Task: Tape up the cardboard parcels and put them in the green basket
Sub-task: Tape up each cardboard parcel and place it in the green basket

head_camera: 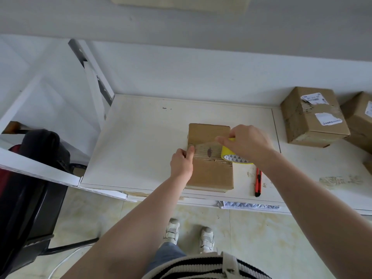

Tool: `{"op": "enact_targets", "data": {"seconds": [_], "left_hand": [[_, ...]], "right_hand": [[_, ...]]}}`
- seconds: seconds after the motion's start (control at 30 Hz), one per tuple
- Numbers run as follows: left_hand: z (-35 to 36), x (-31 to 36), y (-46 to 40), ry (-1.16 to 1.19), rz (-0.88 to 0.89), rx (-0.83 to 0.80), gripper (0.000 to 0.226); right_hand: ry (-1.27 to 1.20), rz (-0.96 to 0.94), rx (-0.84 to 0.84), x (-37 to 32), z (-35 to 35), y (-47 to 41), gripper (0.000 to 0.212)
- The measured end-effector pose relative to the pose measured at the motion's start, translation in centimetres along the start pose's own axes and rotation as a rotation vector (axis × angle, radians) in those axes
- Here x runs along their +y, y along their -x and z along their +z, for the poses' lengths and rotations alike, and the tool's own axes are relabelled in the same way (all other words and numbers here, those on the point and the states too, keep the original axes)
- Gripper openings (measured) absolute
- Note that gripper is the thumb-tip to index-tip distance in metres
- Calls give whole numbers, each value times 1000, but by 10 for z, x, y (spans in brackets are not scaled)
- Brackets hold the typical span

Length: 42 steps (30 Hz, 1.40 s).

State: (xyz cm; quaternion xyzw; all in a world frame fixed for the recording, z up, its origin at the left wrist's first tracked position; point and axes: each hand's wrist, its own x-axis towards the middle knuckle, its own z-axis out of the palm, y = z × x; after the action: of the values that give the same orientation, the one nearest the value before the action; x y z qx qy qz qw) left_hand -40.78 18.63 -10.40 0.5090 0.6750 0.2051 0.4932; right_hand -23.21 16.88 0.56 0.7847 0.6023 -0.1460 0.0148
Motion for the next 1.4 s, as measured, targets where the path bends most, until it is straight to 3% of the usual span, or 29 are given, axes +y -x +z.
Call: {"op": "enact_targets", "data": {"seconds": [0.2, 0.4, 0.67, 0.9, 1.0, 1.07, 1.13, 1.23, 1.4], "left_hand": [[-1, 2, 3, -29, 16, -3, 41], [-1, 8, 7, -108, 7, 11, 40], [-2, 10, 23, -185, -7, 9, 41], [-2, 7, 15, -409, -20, 6, 43], [1, 8, 16, -526, -39, 76, 44], [1, 11, 19, -609, 68, 214, 41], [4, 18, 20, -737, 344, 323, 49], [22, 37, 18, -964, 661, 215, 66], [44, 35, 9, -1062, 635, 122, 71]], "right_hand": [[-102, 16, -20, 15, -2, -1, 46], [-16, 81, -6, 36, 2, -5, 51], [-72, 192, -167, 58, 36, -7, 61], [-175, 177, -217, 66, 47, -17, 62], [-167, 163, -224, 67, 52, -18, 62], [-147, 165, -217, 67, 52, -18, 62], [-128, 169, -215, 66, 52, -19, 60], [-111, 166, -221, 66, 54, -21, 60], [-96, 189, -216, 68, 55, -21, 60]]}}
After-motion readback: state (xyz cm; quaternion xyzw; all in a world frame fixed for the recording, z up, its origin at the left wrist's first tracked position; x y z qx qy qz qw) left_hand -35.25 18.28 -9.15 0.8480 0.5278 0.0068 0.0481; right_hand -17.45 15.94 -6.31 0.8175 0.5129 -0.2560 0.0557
